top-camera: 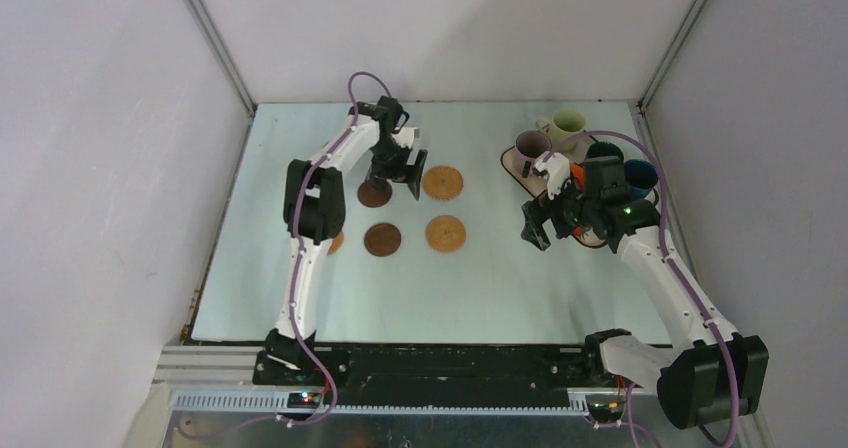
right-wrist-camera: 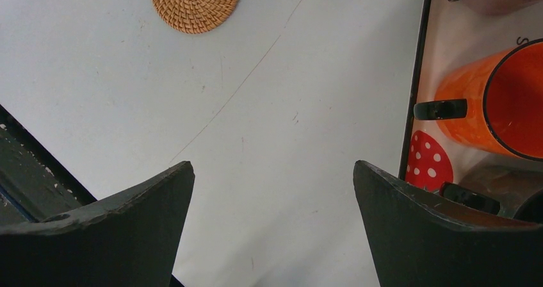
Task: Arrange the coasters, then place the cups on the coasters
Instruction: Move the coaster to the center of the board.
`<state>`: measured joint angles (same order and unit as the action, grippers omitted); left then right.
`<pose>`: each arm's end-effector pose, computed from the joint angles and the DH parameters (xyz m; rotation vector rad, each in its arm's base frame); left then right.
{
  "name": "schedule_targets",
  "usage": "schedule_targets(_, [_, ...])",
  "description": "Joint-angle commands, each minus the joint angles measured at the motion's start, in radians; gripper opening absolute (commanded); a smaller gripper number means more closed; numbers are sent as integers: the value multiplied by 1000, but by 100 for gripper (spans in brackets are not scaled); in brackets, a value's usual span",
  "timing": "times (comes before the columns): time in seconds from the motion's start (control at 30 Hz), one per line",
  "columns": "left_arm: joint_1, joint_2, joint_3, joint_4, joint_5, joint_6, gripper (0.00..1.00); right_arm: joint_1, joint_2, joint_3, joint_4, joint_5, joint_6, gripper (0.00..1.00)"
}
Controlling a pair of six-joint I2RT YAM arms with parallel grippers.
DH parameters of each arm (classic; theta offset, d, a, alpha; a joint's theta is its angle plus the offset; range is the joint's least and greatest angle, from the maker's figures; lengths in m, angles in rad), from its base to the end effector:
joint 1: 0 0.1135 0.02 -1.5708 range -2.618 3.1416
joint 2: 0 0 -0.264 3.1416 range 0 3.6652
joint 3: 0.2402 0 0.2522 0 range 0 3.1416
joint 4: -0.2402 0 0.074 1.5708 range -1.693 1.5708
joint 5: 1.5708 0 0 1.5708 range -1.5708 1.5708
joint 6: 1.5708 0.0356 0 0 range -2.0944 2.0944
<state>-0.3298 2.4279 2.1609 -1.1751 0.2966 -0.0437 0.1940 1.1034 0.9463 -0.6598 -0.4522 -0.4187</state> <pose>0.4560 -0.1671 0.1724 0.4613 2.9981 -0.4816 0.2177 0.0586 0.2928 -0.8988 2.1427 0.4262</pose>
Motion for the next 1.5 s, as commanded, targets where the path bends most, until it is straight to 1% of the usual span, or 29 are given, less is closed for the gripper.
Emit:
schedule_targets(0.0, [-25,63,48,33,54,18,100,-3,4,0,28,7,2,100])
schedule_targets(0.33, [-48,72,80,40,75,21,100,-3,3,-4,32,13,0,100])
schedule_targets(0.87, [-50,65,108,92,64,12,100,-4,1,-4,31,15,-1,100])
schedule_targets(1.17, [-49,62,125,92,62,16,100,-4,6,-4,29,16,-3,100])
schedule_targets(1.3, [-40,10,110,94,37,22,100,-4,6,-4,29,15,-5,100])
schedule_targets(1.47, [16,-130,41,138,29,8,100,-3,9,-4,28,14,-7,100])
